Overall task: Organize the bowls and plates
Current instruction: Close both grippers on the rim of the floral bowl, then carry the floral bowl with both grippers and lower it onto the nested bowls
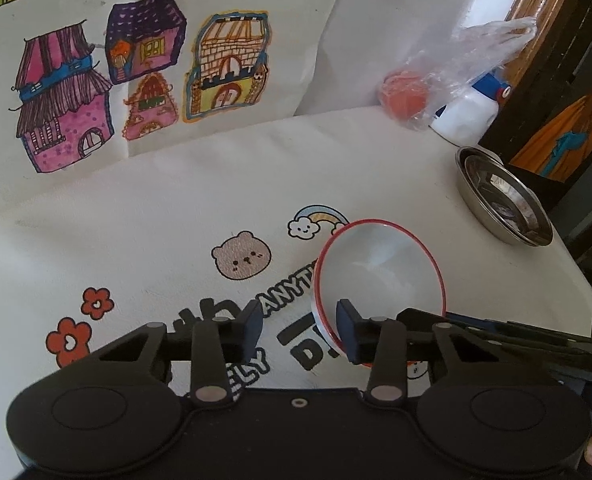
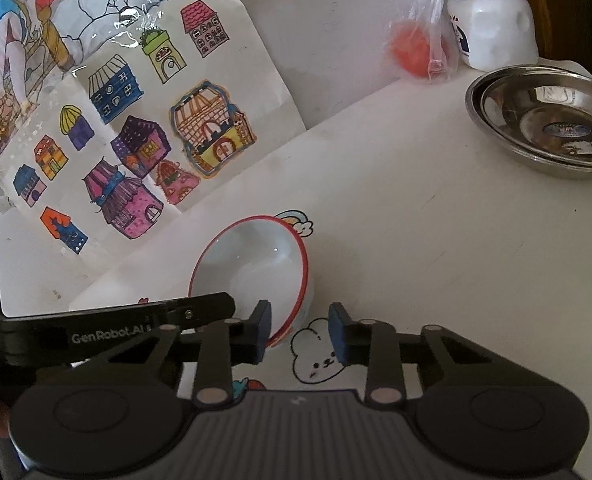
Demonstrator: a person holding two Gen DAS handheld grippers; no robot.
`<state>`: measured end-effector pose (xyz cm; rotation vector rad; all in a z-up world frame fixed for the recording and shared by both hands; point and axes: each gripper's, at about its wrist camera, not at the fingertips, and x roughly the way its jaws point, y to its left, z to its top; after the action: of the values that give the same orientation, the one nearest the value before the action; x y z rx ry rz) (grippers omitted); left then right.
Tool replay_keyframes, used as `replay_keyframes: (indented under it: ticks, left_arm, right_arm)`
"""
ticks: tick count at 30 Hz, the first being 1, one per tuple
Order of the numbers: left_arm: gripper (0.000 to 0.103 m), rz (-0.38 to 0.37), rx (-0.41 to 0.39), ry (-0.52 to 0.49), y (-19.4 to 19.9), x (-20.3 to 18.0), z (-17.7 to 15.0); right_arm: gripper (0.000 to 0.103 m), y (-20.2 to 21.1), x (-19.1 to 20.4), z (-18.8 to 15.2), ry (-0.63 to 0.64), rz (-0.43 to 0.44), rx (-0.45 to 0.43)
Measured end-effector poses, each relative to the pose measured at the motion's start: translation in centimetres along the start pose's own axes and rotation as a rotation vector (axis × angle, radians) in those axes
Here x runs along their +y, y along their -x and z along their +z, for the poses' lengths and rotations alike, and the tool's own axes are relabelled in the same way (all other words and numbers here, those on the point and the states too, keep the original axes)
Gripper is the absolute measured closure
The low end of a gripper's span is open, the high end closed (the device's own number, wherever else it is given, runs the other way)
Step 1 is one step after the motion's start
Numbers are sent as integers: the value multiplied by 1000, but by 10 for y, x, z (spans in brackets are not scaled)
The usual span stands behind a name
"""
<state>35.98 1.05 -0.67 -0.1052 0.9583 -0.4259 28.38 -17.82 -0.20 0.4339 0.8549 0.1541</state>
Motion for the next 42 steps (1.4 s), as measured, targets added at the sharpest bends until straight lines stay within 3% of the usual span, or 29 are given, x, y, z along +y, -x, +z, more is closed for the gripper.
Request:
replay_keyframes:
  ticks: [6, 8, 18, 42]
  left_arm:
    - [79, -18, -1, 3, 1, -3, -7]
    - [93, -32, 1, -2, 3, -6, -10]
    - [92, -21, 1, -3, 26, -10, -25]
    - [91, -24, -121, -62, 149, -41, -74]
  right_arm:
    - [84, 0, 7, -8, 11, -8, 3]
    - [86, 1, 9, -10, 10, -12, 2]
    - [86, 24, 19, -23, 8, -5, -14]
    - [86, 134, 76, -68, 103, 27, -133]
